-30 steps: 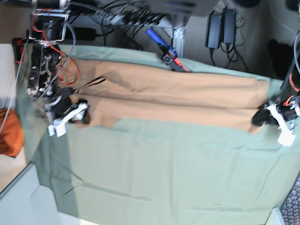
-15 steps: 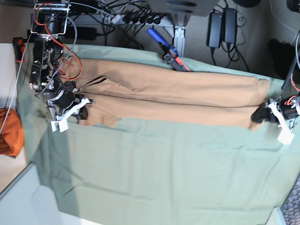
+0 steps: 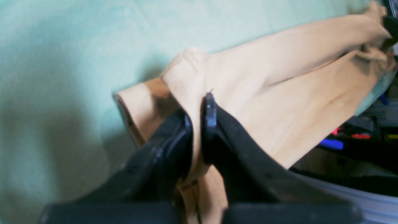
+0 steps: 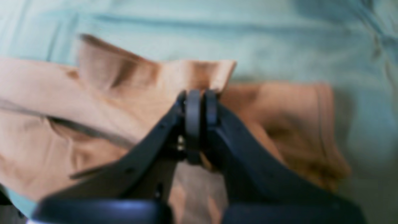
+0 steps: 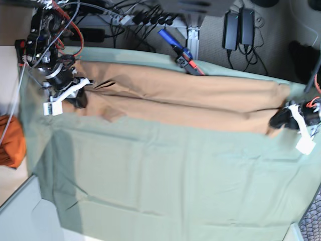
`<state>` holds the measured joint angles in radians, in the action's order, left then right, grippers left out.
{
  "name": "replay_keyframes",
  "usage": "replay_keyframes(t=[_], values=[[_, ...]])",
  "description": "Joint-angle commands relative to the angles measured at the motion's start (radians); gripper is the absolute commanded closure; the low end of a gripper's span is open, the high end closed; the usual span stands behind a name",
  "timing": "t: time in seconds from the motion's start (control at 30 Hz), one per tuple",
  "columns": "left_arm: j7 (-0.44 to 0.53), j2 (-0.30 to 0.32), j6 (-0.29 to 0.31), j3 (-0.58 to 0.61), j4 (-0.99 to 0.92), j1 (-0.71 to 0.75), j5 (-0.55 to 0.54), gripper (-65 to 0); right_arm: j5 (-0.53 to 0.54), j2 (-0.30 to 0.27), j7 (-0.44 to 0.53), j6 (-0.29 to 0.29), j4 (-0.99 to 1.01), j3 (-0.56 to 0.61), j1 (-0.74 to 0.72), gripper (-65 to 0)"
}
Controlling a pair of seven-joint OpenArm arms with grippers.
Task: Fold the T-shirt properly
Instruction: 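Grasp the shoulder fold with the right gripper, straighten it, then open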
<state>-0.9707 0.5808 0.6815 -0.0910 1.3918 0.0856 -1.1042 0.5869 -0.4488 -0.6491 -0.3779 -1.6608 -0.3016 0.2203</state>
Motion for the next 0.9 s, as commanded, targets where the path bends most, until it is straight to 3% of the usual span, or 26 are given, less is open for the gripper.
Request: replay_keyframes(t=[0.0,0.1,0.27,0.37,0.4,0.47,0.53,0.63,0.87], values=[[0.024,0.021,0.017,-0.008,0.015,-0.016,-0.013,0.0,0.012,-0.019,0.019,-0.098,-0.019,-0.011,0.000,0.0],[0.024,0.021,0.017,-0.008,0.015,-0.016,-0.011,0.0,0.012,-0.019,0.019,-0.098,-0.019,-0.011,0.037,0.0],[0.032,0.021,0.017,-0.008,0.015,-0.016,0.026,-23.9,0.025,-0.018,0.019,-0.097,-0.020,-0.011,0.073,0.0],[0.032,0.021,0.017,-0.008,0.015,-0.013,0.033,-30.2,0.023,-0.015,0.019,-0.097,-0.019,-0.011,0.077,0.0],[0.032,0.021,0.017,-0.008,0.015,-0.012,0.033,-30.2,0.023,-0.015,0.019,-0.097,-0.019,-0.011,0.077,-2.6],[0.032,0.024,0.017,-0.008,0.015,-0.013,0.043,-31.1,0.022,-0.015,0.019,-0.097,-0.019,-0.011,0.077,-23.8],[0.031,0.033,0.017,-0.008,0.015,-0.011,0.071,-38.8,0.014,-0.016,0.013,-0.097,-0.020,-0.011,0.076,-39.1],[0.032,0.061,0.017,-0.008,0.015,0.000,0.095,-46.8,0.015,-0.014,0.008,-0.097,-0.020,-0.012,0.076,-40.5],[0.032,0.081,0.017,-0.008,0.015,0.042,0.089,-46.7,0.019,-0.013,0.013,-0.097,-0.020,-0.011,0.074,-40.5]])
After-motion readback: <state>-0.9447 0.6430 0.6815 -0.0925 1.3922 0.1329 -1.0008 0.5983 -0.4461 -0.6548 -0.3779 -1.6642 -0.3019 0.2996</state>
